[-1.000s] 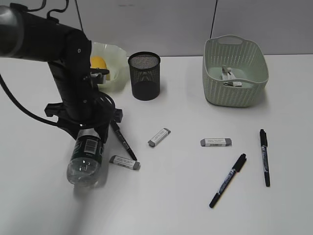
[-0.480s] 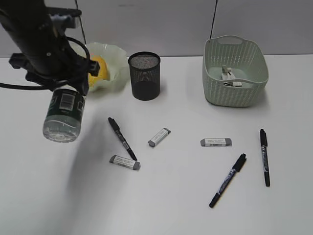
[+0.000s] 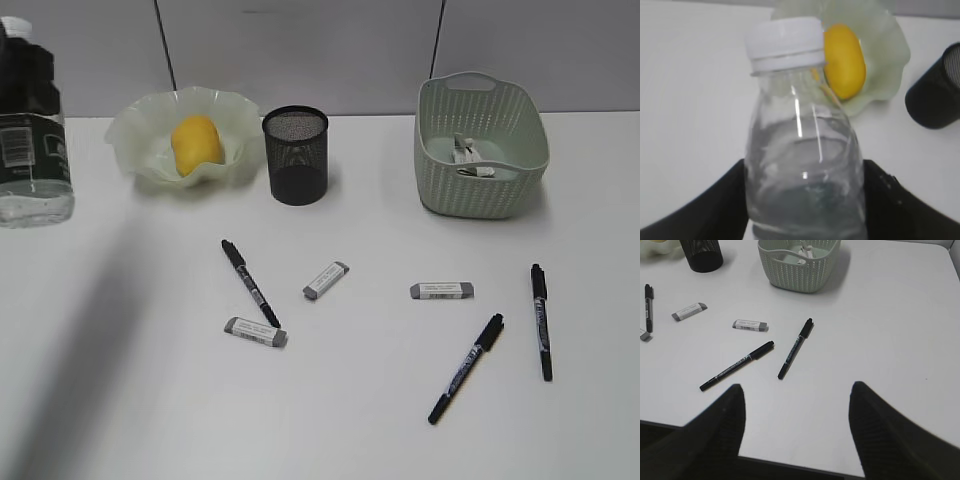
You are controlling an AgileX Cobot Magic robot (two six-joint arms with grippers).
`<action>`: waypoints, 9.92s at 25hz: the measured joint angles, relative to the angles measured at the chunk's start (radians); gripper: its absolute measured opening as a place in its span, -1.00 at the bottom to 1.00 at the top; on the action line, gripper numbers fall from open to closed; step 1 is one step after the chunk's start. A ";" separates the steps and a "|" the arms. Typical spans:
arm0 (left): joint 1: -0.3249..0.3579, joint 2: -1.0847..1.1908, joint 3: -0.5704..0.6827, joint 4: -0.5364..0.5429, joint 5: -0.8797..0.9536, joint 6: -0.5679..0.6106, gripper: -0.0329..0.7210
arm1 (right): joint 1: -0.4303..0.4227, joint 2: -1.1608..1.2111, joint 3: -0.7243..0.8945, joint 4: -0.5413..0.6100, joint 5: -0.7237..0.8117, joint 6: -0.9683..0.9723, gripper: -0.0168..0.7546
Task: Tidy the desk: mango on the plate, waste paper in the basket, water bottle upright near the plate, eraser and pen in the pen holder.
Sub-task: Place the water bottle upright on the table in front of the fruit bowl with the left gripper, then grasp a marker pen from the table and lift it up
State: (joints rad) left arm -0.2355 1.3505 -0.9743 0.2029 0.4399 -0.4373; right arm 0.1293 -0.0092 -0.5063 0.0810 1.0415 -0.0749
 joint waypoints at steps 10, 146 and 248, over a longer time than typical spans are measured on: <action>0.140 -0.045 0.532 0.041 -0.997 0.031 0.35 | 0.000 0.000 0.000 0.000 0.000 0.000 0.39; 0.163 -1.191 0.324 -0.280 0.779 0.456 0.65 | 0.000 0.000 0.000 -0.017 -0.001 0.026 0.39; 0.163 -1.358 0.447 -0.272 0.634 0.456 0.45 | 0.125 1.977 -0.525 -0.275 -0.495 0.662 -0.02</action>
State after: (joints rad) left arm -0.0722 -0.0075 -0.5275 -0.0689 1.0735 0.0189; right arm 0.2546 1.9675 -1.0317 -0.1939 0.5466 0.5871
